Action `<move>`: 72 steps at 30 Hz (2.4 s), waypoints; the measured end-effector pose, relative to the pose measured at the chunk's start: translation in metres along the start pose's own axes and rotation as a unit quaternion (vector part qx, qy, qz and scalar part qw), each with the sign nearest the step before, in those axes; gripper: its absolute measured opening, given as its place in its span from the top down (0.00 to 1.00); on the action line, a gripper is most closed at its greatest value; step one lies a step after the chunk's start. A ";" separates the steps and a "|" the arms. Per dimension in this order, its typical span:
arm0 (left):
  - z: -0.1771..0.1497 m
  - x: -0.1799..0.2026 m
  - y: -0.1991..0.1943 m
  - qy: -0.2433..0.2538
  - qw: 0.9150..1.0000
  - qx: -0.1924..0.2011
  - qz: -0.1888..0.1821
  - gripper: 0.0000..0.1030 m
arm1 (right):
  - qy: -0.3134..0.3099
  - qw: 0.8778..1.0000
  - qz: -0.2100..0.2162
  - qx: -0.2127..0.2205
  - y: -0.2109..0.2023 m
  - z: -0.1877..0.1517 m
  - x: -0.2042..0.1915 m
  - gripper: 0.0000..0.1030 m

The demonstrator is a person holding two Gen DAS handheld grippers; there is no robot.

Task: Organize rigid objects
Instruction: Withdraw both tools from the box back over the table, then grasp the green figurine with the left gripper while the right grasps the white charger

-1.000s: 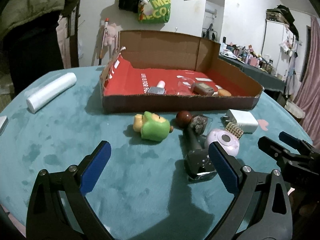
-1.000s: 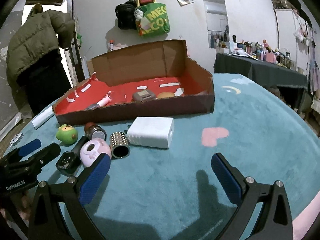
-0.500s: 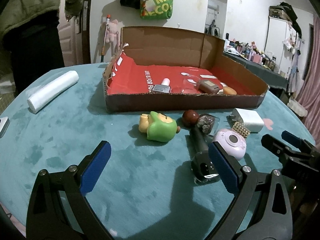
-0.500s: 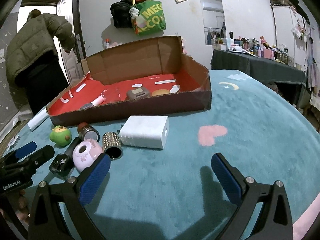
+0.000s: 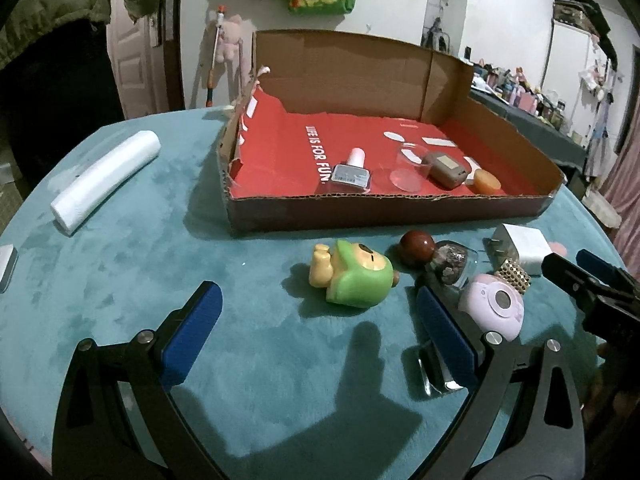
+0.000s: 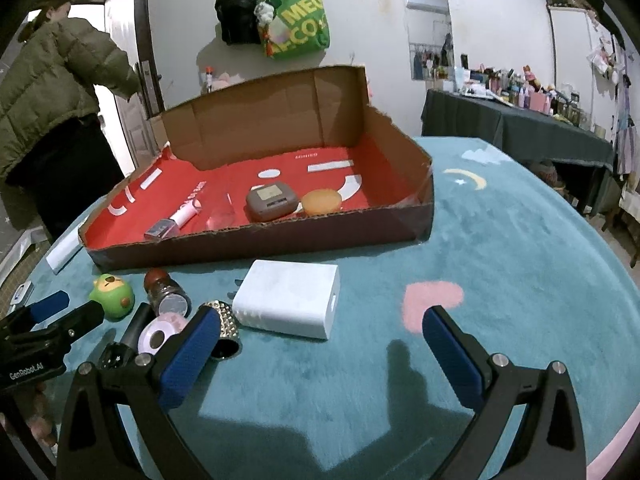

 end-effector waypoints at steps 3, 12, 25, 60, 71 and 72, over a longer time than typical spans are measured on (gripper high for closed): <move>0.003 0.001 0.005 0.009 1.000 -0.011 -0.001 0.04 | -0.010 1.000 -0.007 -0.008 0.004 0.004 -0.001 0.00; 0.009 0.000 0.016 0.017 0.999 -0.033 -0.005 0.04 | -0.033 0.998 0.000 -0.049 0.021 0.011 -0.010 0.00; 0.007 -0.002 0.035 0.001 0.998 -0.062 -0.020 0.04 | -0.021 0.994 0.024 -0.106 0.044 0.008 -0.010 0.00; 0.017 0.010 0.032 -0.001 0.996 -0.060 -0.071 0.49 | -0.051 0.990 0.100 -0.083 0.025 0.011 -0.019 0.33; 0.013 0.014 0.032 0.005 0.995 -0.065 -0.078 0.49 | -0.050 0.989 0.101 -0.093 0.023 0.004 -0.015 0.33; 0.011 0.014 0.033 0.006 0.995 -0.068 -0.078 0.49 | -0.051 0.989 0.101 -0.095 0.023 0.003 -0.015 0.33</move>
Point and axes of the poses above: each gripper's, at about its wrist camera, not at the fingertips, and y roughly the way its jaws point, x to its right, z to its top, the point moved 8 cm from there along y, roughly the way its jaws point, and after that the axes turned 12 degrees about -z, right-handed, at the moved point
